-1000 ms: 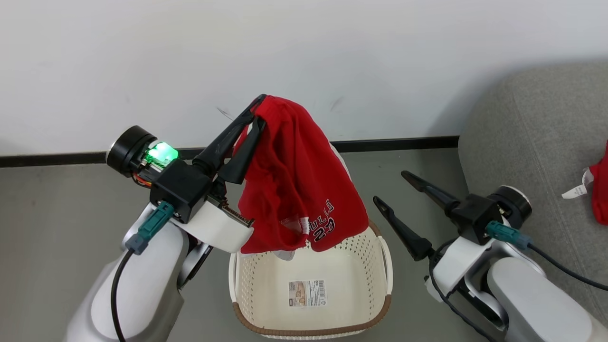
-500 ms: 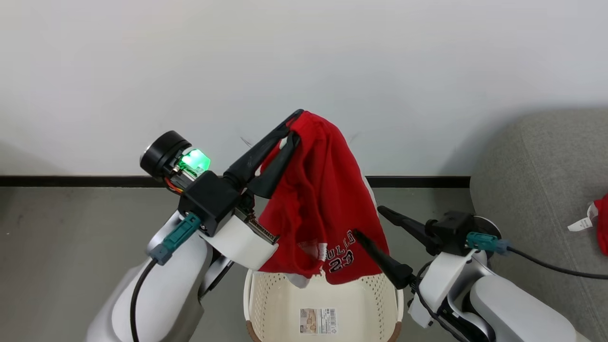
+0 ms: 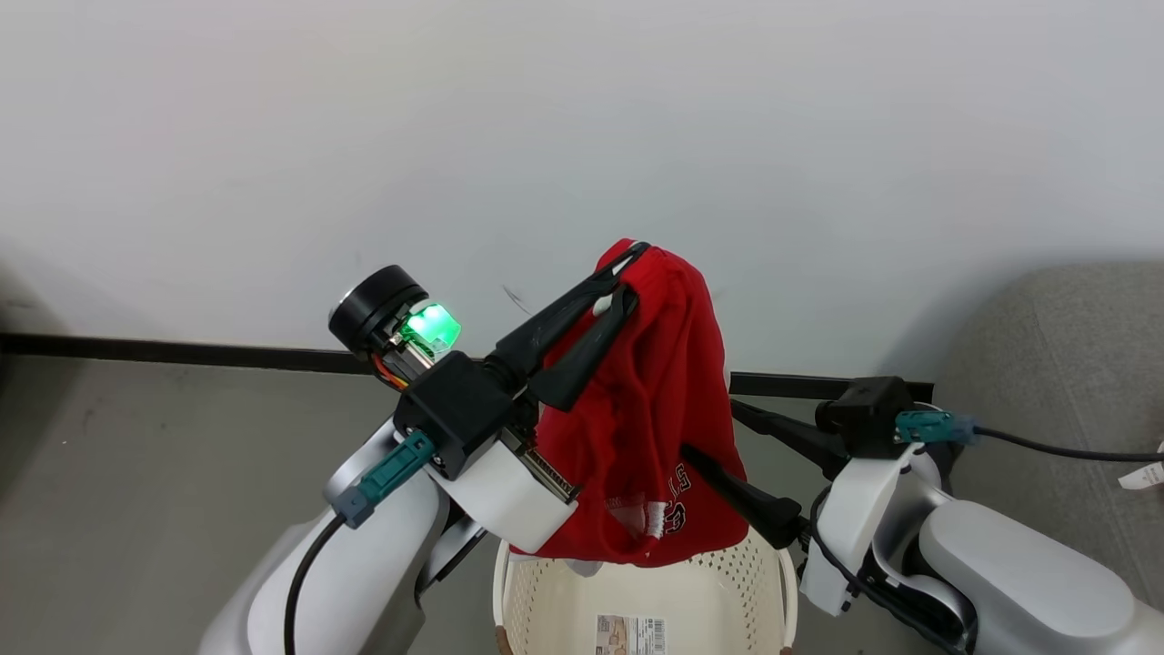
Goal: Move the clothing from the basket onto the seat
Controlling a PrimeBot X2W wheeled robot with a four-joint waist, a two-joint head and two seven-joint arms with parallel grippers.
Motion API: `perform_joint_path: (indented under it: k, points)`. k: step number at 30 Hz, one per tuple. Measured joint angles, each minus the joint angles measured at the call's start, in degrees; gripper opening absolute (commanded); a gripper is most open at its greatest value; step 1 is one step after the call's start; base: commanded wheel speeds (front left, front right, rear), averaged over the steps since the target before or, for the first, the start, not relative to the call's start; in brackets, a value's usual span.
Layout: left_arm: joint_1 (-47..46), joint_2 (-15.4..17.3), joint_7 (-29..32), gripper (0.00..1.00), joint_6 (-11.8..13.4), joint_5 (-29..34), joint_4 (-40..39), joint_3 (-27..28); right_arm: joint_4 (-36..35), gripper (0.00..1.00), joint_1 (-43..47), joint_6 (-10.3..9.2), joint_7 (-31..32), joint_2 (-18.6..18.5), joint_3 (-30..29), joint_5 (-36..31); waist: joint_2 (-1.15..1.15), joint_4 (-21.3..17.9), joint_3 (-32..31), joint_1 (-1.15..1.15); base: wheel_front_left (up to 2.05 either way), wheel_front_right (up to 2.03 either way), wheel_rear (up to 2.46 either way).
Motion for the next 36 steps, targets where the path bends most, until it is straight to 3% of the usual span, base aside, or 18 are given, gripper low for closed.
perform_joint_path:
  k: [10,13,15,18,23,29,36]
  points:
    - [0.01,-0.13,1.49,0.0,-0.07,-1.01,-0.43,-1.68,-3.14,1.0,-5.34,0.0,0.69,-1.3,8.23,4.2,0.0,2.35,-0.72,0.0,0.0,0.0,0.0]
    - [0.01,-0.11,1.97,0.0,-0.08,-1.38,-0.62,-1.8,-2.98,0.48,-6.31,0.0,0.68,-1.33,10.09,4.44,0.0,2.77,-0.6,0.0,0.0,0.0,0.0]
    - [0.03,-0.03,1.97,0.0,-0.08,-1.53,-0.64,-1.8,-2.66,0.37,-6.94,0.0,0.58,-1.08,11.55,4.44,0.0,2.84,-0.53,0.0,0.0,0.0,0.0]
    - [0.16,0.04,2.0,0.0,-0.08,-1.99,-0.64,-1.8,-1.94,0.0,-7.23,0.0,-0.33,-0.54,13.27,4.44,0.0,2.79,-0.61,0.0,0.0,0.0,0.0]
    - [1.14,0.4,2.49,0.0,-0.08,-3.21,-0.73,-1.66,-1.35,0.0,-7.9,0.0,-2.04,-0.85,14.97,4.21,0.0,2.46,-0.43,0.0,0.0,0.0,0.0]
    - [2.49,0.97,2.74,0.0,-0.02,-4.15,0.37,-0.1,-0.89,0.0,-8.03,0.0,-3.89,-3.67,14.24,4.03,0.0,1.56,-0.09,0.0,0.0,0.0,0.0]
    - [7.02,1.37,2.65,0.0,0.71,-7.56,3.0,2.54,-0.63,0.0,-7.06,0.0,-5.75,-6.49,6.62,7.06,0.0,-0.39,0.09,0.0,0.0,0.0,0.0]
